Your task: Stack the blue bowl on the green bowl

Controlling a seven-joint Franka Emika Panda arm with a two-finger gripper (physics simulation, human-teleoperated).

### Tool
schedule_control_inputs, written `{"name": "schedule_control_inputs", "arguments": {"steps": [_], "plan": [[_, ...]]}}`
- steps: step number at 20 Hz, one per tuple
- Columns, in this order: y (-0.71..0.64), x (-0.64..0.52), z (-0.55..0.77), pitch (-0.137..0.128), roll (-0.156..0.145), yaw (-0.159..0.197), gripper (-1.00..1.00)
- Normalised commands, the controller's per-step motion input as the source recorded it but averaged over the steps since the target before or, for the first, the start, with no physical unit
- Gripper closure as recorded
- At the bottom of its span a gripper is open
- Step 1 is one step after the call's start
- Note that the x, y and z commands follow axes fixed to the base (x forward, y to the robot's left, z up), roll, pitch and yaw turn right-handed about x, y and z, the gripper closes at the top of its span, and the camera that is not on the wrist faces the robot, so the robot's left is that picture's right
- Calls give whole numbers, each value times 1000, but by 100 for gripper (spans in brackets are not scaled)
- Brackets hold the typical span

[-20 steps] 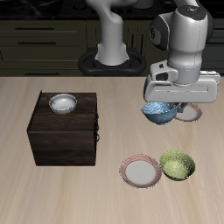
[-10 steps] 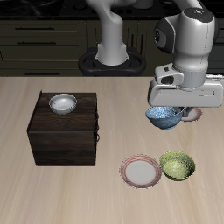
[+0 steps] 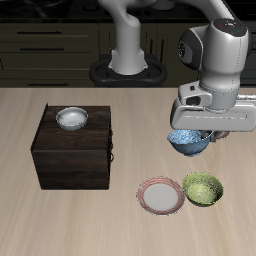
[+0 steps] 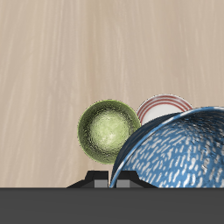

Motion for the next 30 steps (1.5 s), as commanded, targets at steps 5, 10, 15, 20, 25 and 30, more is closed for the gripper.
{"name": "schedule_control_inputs", "arguments": {"steps": [5,10,15,20,25,30], "plan": [[121,70,-216,21,11,8,100],[66,153,-246,9,16,36,100],[60,138,-139,19,-4,7,100],[207,78,-250,22,27,36,100],[65,127,-201,12,2,34,100],[0,120,-183,21,-13,23,100]]}}
